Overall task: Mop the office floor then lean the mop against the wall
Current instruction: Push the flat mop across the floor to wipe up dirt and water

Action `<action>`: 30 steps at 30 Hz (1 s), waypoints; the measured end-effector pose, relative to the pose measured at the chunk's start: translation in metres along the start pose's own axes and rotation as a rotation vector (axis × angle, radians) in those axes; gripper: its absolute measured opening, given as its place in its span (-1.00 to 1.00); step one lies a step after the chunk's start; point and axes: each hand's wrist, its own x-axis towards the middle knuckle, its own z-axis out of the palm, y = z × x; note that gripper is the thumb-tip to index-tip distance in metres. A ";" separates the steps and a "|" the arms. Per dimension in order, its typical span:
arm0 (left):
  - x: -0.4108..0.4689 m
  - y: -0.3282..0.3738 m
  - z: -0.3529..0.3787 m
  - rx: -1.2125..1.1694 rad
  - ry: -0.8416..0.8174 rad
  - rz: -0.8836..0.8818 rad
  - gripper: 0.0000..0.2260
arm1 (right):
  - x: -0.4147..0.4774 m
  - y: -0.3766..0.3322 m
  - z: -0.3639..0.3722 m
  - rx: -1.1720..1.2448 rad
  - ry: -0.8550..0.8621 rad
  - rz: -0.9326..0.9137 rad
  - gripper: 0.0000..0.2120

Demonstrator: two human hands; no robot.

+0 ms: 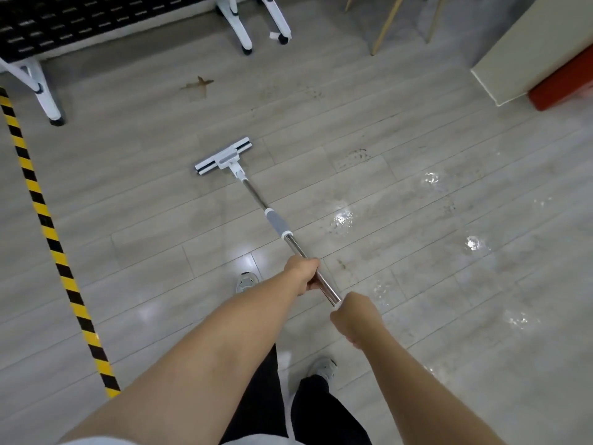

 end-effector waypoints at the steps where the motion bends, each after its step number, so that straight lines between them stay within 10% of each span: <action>1: 0.003 0.012 -0.005 0.009 0.005 0.006 -0.91 | 0.004 -0.010 -0.005 -0.013 0.013 -0.014 -0.91; 30: 0.088 0.389 -0.149 0.029 0.129 0.135 -0.92 | 0.100 -0.357 -0.205 -0.016 0.052 -0.218 -0.90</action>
